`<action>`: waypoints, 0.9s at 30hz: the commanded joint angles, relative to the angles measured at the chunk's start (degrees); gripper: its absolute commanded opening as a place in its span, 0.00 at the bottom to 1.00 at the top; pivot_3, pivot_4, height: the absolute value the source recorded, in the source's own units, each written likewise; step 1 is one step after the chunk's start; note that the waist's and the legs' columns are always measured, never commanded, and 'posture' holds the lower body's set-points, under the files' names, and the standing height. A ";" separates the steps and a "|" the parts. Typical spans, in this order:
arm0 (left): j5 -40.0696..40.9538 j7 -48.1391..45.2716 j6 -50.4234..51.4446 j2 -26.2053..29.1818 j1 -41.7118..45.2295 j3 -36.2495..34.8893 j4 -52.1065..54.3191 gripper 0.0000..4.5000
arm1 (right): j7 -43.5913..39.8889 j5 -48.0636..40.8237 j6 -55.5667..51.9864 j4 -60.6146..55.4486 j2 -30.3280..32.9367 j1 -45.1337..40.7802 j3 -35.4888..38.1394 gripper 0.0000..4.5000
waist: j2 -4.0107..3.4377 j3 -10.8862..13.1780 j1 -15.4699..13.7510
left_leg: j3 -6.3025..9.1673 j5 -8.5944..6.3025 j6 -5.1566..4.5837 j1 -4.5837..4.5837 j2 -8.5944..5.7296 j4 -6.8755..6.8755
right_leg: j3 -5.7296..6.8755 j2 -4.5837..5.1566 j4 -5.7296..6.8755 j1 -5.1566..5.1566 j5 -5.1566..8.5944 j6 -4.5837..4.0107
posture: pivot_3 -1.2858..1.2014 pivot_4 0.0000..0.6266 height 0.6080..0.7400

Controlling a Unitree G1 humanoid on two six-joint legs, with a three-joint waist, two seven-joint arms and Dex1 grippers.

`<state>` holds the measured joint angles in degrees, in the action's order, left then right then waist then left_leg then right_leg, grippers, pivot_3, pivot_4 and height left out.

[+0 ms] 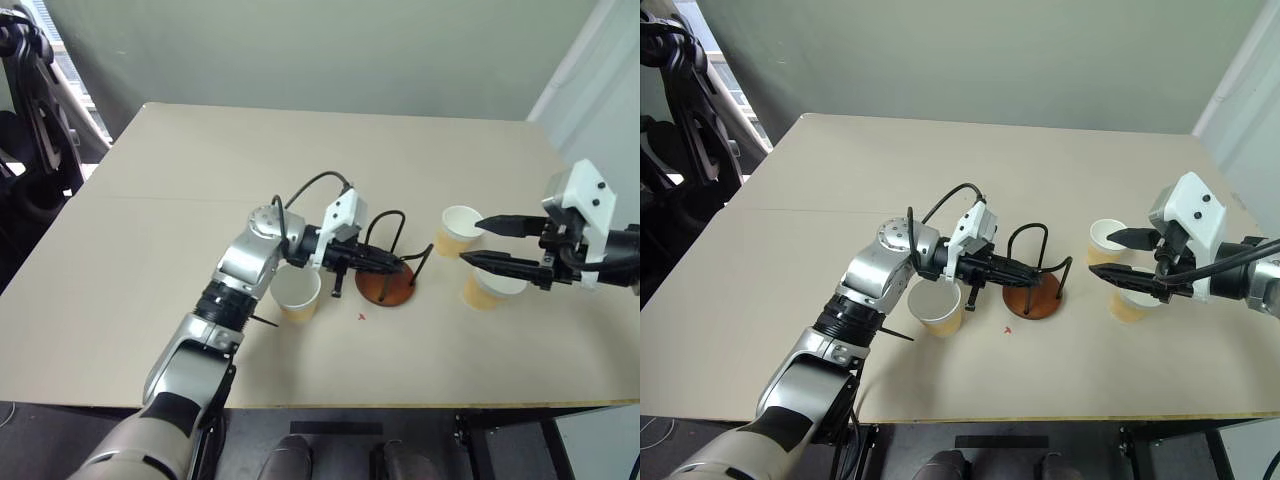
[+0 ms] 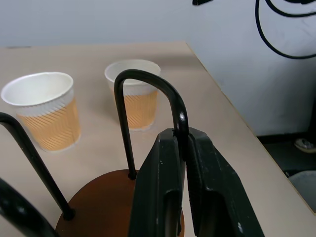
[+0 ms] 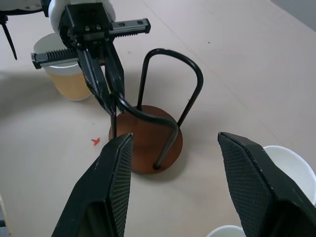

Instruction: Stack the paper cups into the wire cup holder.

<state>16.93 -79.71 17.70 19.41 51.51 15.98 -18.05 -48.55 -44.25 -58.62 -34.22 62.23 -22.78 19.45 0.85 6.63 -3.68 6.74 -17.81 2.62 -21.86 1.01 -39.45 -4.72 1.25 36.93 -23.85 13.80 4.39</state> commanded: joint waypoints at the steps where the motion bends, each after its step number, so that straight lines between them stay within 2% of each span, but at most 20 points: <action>1: -0.35 -1.47 -0.55 0.81 0.01 0.39 0.82 0.01 | 0.99 -0.53 0.53 -0.87 1.11 -0.43 1.87 0.61 | 0.00 0.00 0.00 | 0.00 0.00 -0.01 0.00 0.00 -0.01 | 0.00 0.00 0.00 0.00 0.00 0.00 | 0.52 0.24 1.00; 3: -0.91 -1.61 -0.67 1.13 -0.26 0.82 0.76 0.01 | 1.05 -0.49 0.70 -0.73 1.20 -0.48 1.62 0.61 | 0.00 0.00 0.01 | 0.00 0.00 -0.01 0.00 0.00 -0.01 | -0.01 0.00 0.01 0.00 0.00 0.00 | 0.52 0.24 1.00; 6: -1.82 -2.03 -0.92 1.54 -0.93 1.50 0.27 0.20 | 1.06 -0.21 1.16 -0.37 1.20 -0.93 0.76 0.61 | 0.00 0.00 -0.01 | 0.00 -0.01 -0.02 0.00 0.00 -0.03 | -0.01 0.00 0.01 0.01 0.00 0.01 | 0.52 0.24 1.00; 15: -2.34 -0.60 -3.45 0.94 -0.84 0.17 -0.23 0.94 | 1.03 0.45 2.30 0.33 1.40 -1.09 -0.24 0.61 | 0.00 0.00 0.00 | 0.00 -0.05 -0.09 0.00 -0.01 -0.16 | -0.01 0.00 0.02 0.06 0.01 0.06 | 0.52 0.24 1.00; 16: -2.18 -0.43 -3.51 0.81 -0.79 -0.01 -0.27 0.99 | 1.04 0.53 2.44 0.41 1.41 -1.10 -0.35 0.61 | 0.00 0.00 0.00 | 0.00 -0.05 -0.09 0.00 -0.01 -0.16 | -0.01 0.00 0.02 0.07 0.01 0.06 | 0.52 0.24 1.00; 27: -1.74 0.47 -4.74 1.27 0.13 -1.43 1.08 0.99 | 0.89 1.01 3.83 1.19 1.26 -1.54 -1.65 0.61 | 0.00 0.00 0.00 | 0.00 -0.06 -0.11 0.00 -0.02 -0.24 | -0.02 0.00 0.02 0.10 0.00 0.09 | 0.52 0.24 1.00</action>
<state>14.50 -79.50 13.86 20.54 50.46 15.99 -18.78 -47.92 -43.55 -56.00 -32.39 62.60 -23.09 17.12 0.85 6.63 -3.68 6.74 -17.88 2.50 -21.86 0.99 -39.69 -4.73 1.25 36.96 -23.75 13.80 4.48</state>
